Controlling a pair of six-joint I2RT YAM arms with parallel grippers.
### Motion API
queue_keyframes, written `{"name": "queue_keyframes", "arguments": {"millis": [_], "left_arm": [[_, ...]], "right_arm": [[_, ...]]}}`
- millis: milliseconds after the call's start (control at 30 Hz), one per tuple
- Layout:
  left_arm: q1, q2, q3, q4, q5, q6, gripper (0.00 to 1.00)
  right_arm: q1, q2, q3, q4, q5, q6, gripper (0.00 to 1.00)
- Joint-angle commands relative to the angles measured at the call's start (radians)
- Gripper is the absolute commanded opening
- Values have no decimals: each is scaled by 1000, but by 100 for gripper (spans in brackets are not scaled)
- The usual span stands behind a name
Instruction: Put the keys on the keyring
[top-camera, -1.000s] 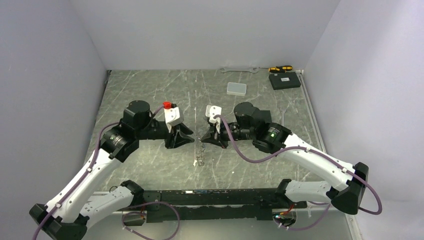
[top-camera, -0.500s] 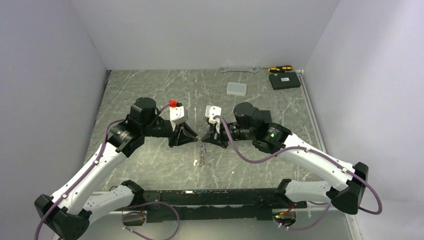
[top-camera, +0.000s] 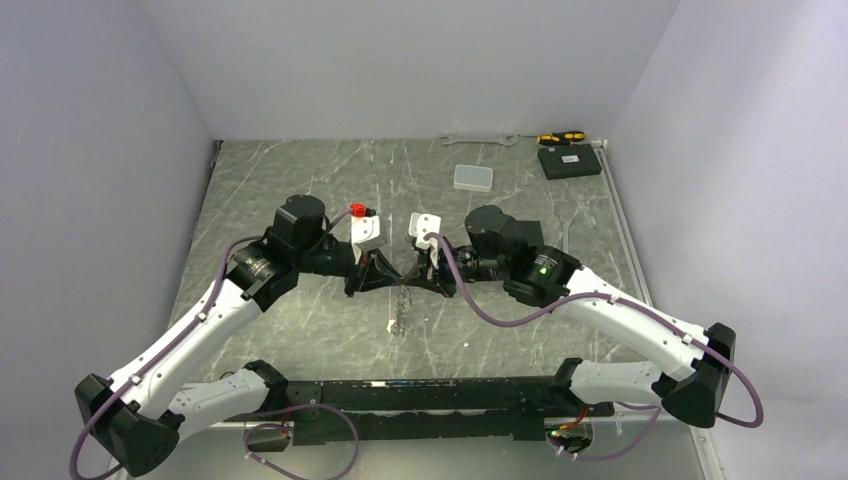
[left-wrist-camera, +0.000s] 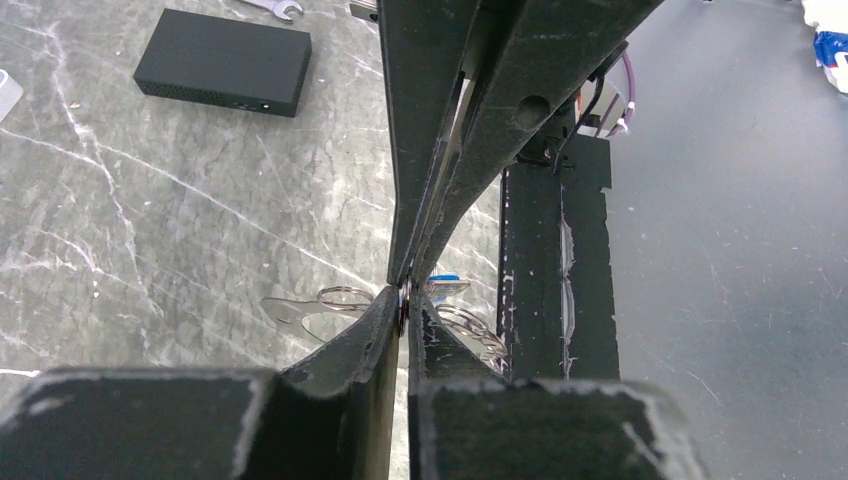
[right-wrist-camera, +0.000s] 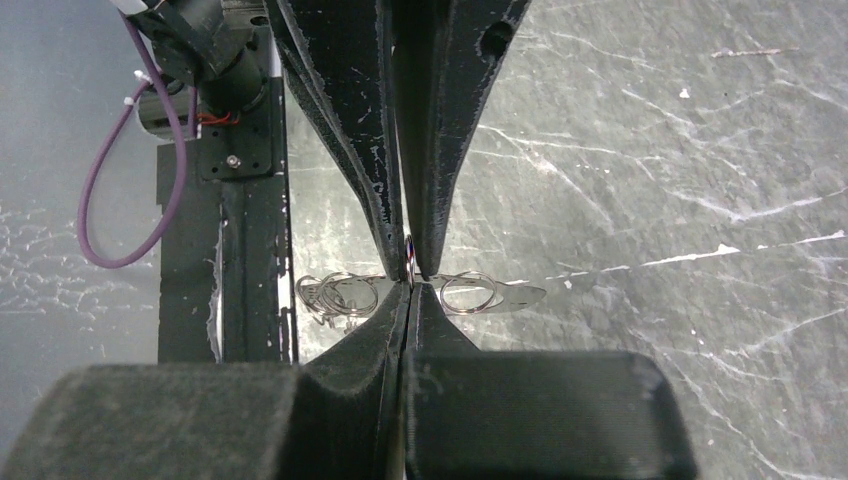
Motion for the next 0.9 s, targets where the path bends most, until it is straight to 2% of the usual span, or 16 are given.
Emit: {"name": "queue_keyframes", "arguments": {"millis": [0, 67, 367, 400, 467, 533, 667, 867], "left_arm": [[-15, 6, 45, 23, -5, 46, 7], [-16, 9, 48, 16, -13, 52, 0], [-18, -46, 17, 62, -60, 44, 0], [-18, -58, 10, 71, -64, 41, 0], [-18, -80, -4, 94, -68, 33, 0], [-18, -107, -21, 121, -76, 21, 0], [-18, -154, -66, 190, -86, -18, 0], [-18, -233, -144, 345, -108, -116, 0]], "right_arm": [[8, -5, 57, 41, -4, -13, 0], [9, -4, 58, 39, -3, -15, 0], [10, -24, 36, 61, 24, -6, 0], [10, -28, 27, 67, 24, -4, 4], [10, -44, 14, 83, 19, -1, 20], [10, -62, -3, 100, 16, 3, 30], [10, -111, -42, 145, 5, 15, 36], [10, -153, -85, 201, 14, 36, 35]]}}
